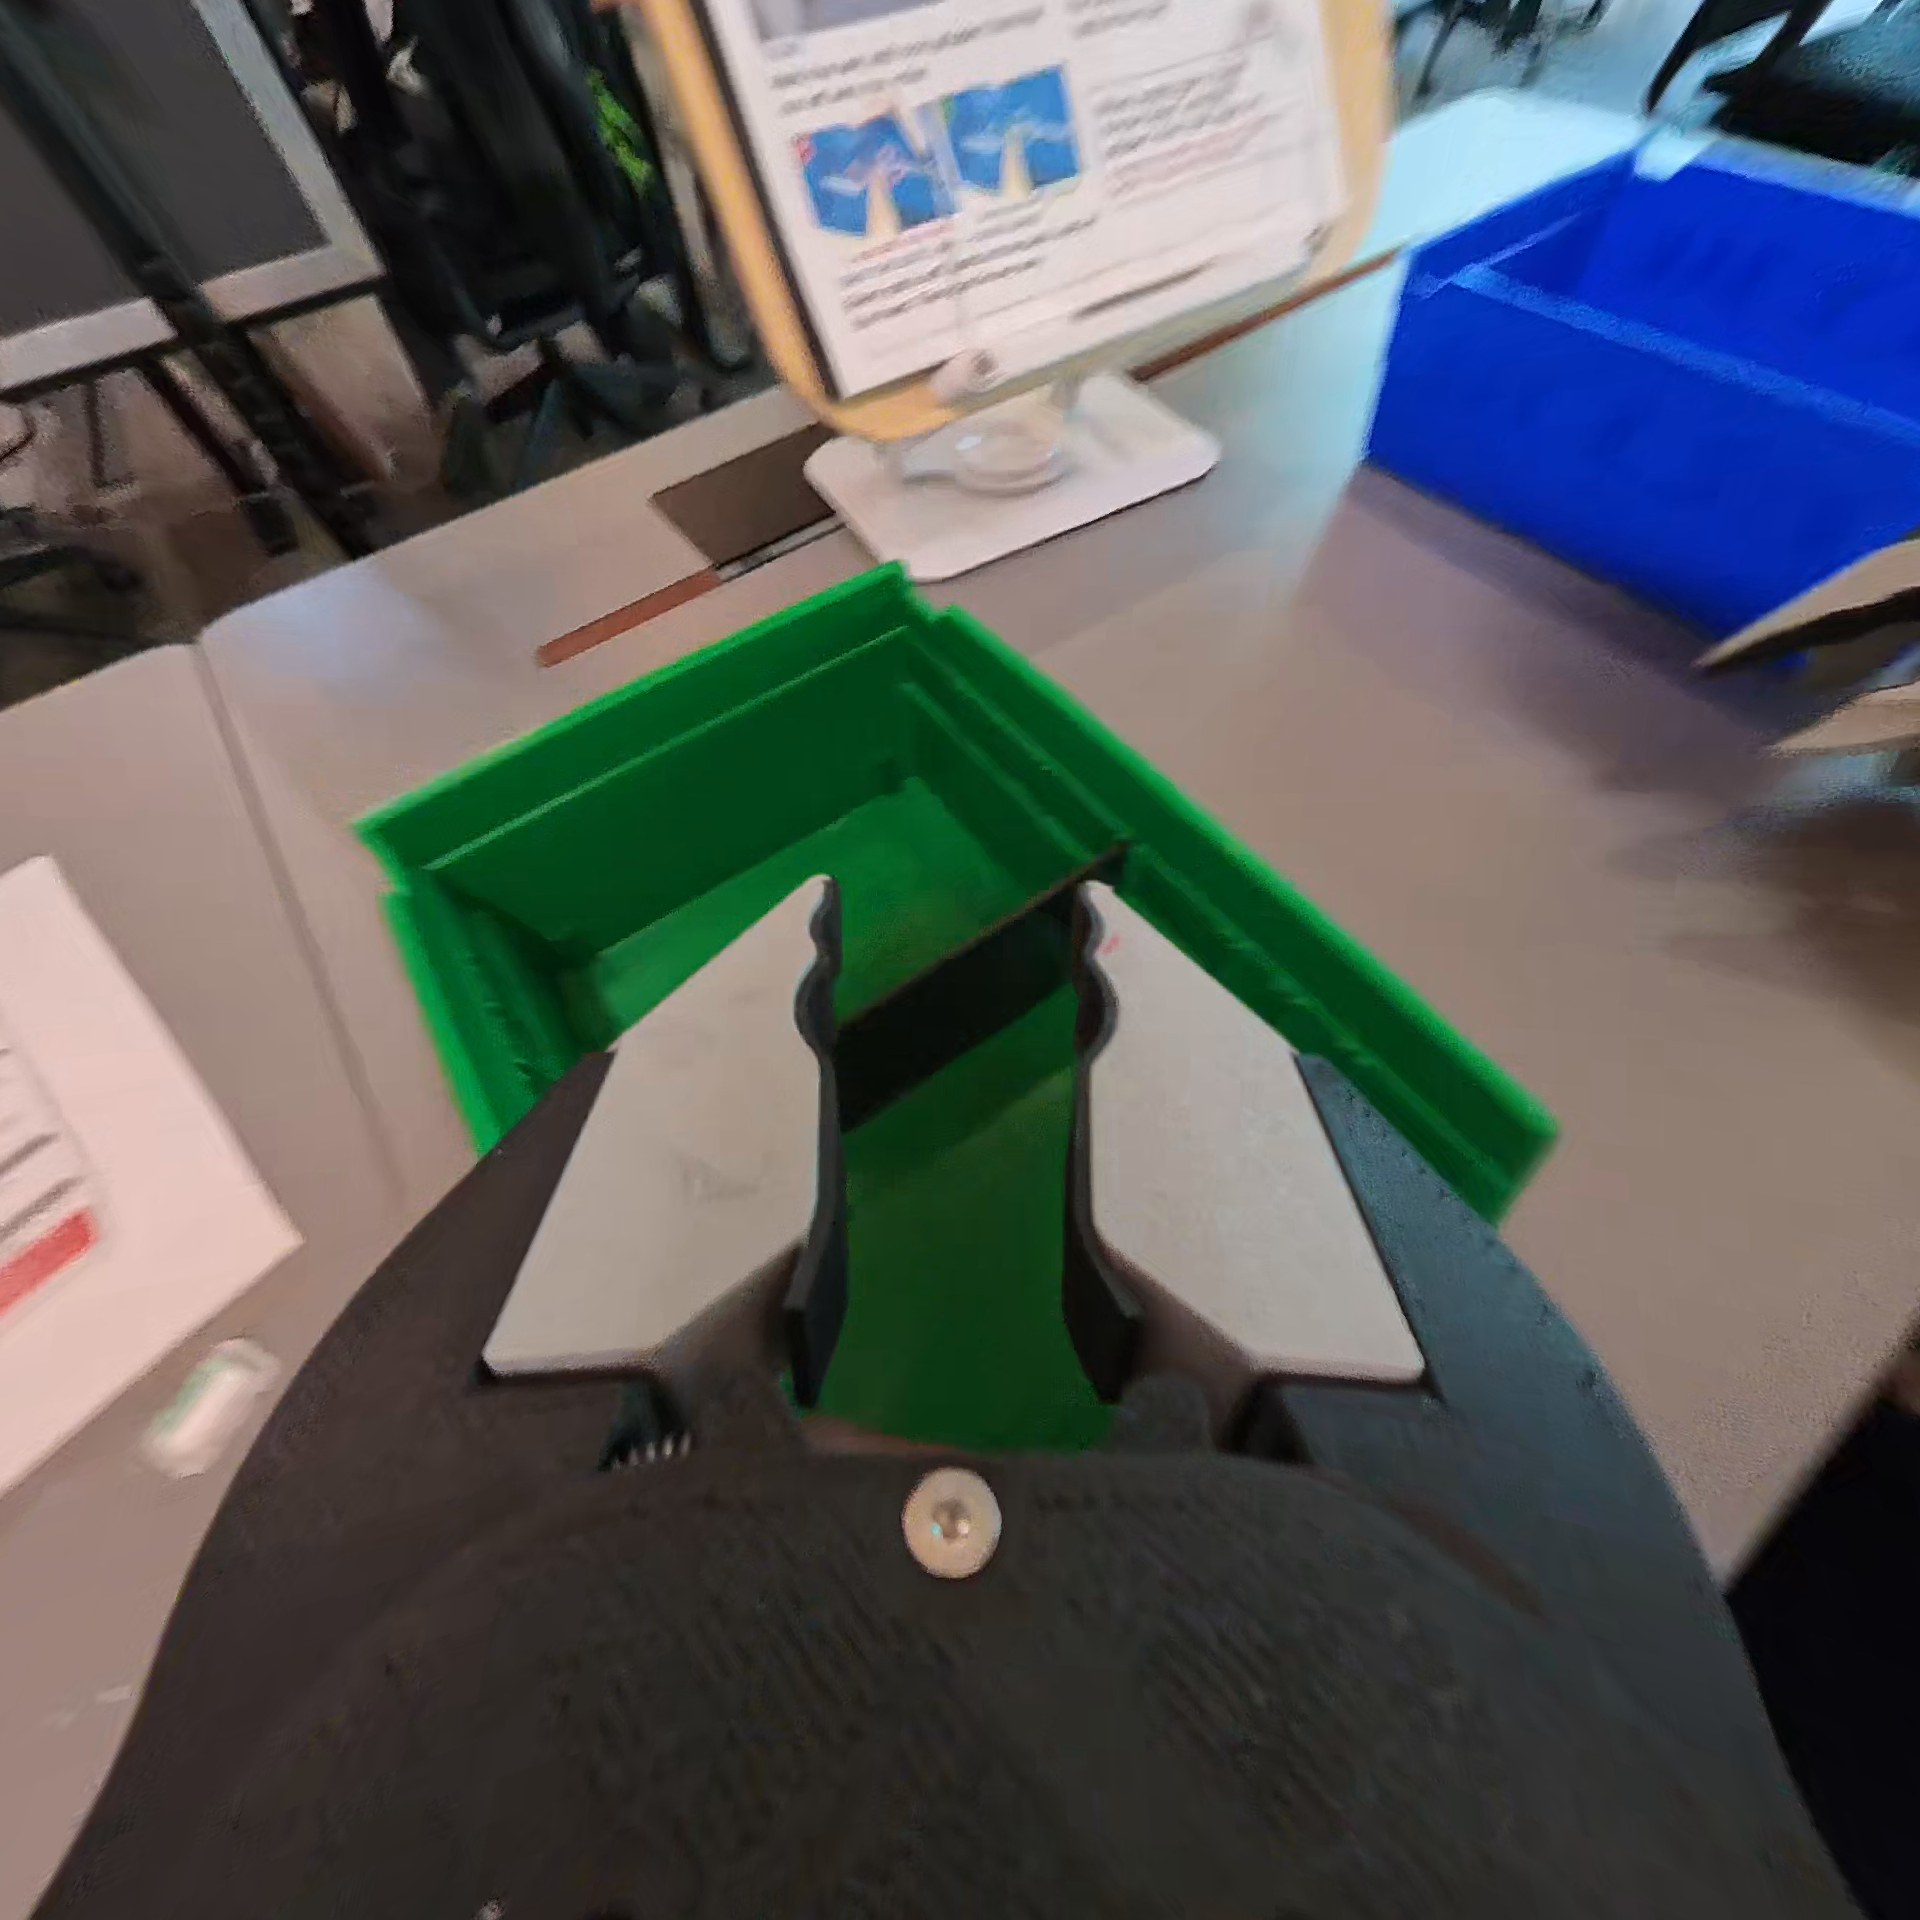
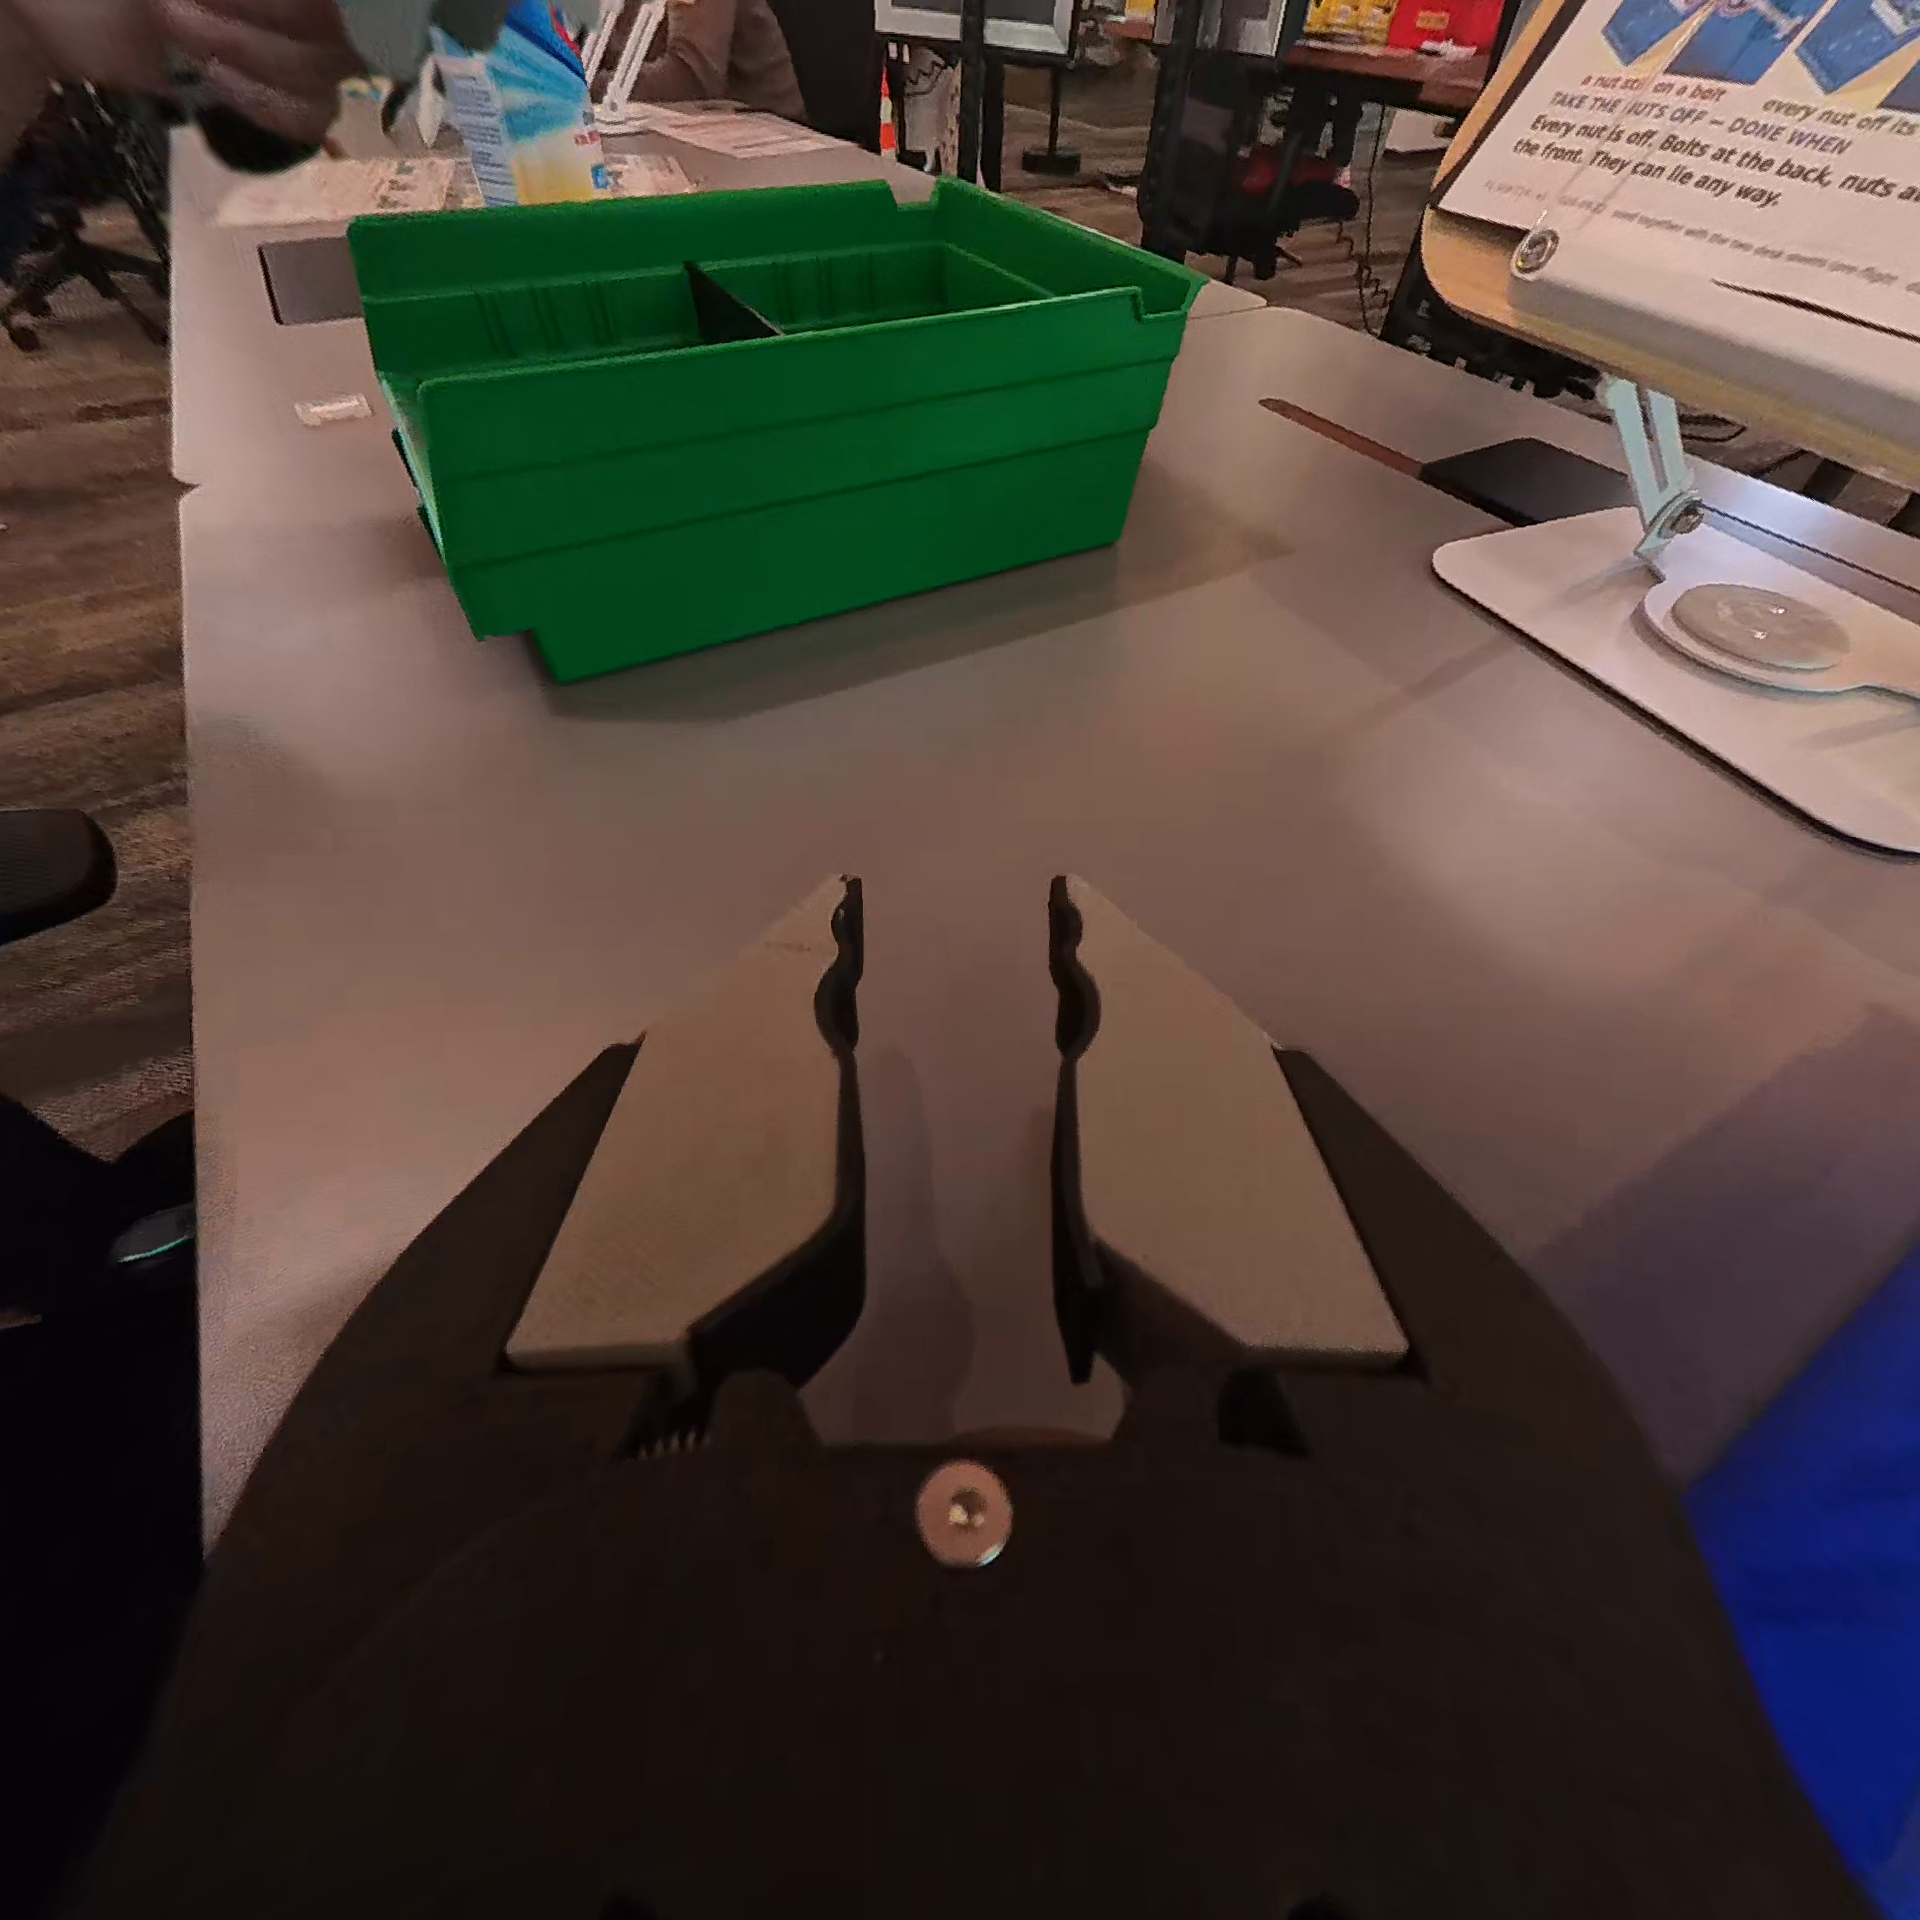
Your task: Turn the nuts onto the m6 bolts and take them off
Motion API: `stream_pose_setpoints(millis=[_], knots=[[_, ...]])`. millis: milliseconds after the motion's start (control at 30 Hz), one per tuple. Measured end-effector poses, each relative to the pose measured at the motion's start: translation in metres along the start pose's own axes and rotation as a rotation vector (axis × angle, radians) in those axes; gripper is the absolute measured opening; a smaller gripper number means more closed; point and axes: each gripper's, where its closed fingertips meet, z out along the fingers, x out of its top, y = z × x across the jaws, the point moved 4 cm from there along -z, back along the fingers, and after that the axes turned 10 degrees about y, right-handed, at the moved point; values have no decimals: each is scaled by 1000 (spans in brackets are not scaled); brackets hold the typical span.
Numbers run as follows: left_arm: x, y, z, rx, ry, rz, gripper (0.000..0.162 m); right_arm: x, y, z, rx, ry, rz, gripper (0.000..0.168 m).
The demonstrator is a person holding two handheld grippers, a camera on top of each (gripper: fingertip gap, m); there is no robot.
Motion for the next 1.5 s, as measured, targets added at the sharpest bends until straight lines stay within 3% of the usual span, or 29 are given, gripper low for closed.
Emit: stream_pose_setpoints(millis=[133,367,600,633,767,867,967,1067,1167,1300,1400,1500], knots=[[-6,-38,37,-16,-190,49,43,-7,2,2,-7,-34,-2,33],[-46,-72,91,-40,-578,162,38,-10,7,4,-7,-42,35,33],[-105,-96,104,-25,-1054,219,33,-7,6,-1,6,-10,70,33],[-110,-98,106,-33,-1095,213,19,-6,5,-1,10,-6,71,33],[-123,-92,113,-81,-1197,172,4,-4,0,-2,29,4,61,32],[-122,-91,113,-81,-1237,218,4,-4,-4,-2,39,5,40,32],[-111,-92,114,-39,-1175,299,4,-3,-9,-3,45,2,11,32],[-67,-76,120,2,-892,340,4,1,-12,-3,58,19,-9,31],[-10,-18,119,-80,-492,383,4,15,-18,-2,105,71,4,30],[43,87,102,-275,-42,209,4,46,-26,6,193,131,28,28],[54,146,91,-383,139,113,3,71,-26,12,236,164,59,28],[45,187,88,-440,184,56,3,90,-22,11,252,195,102,28]])
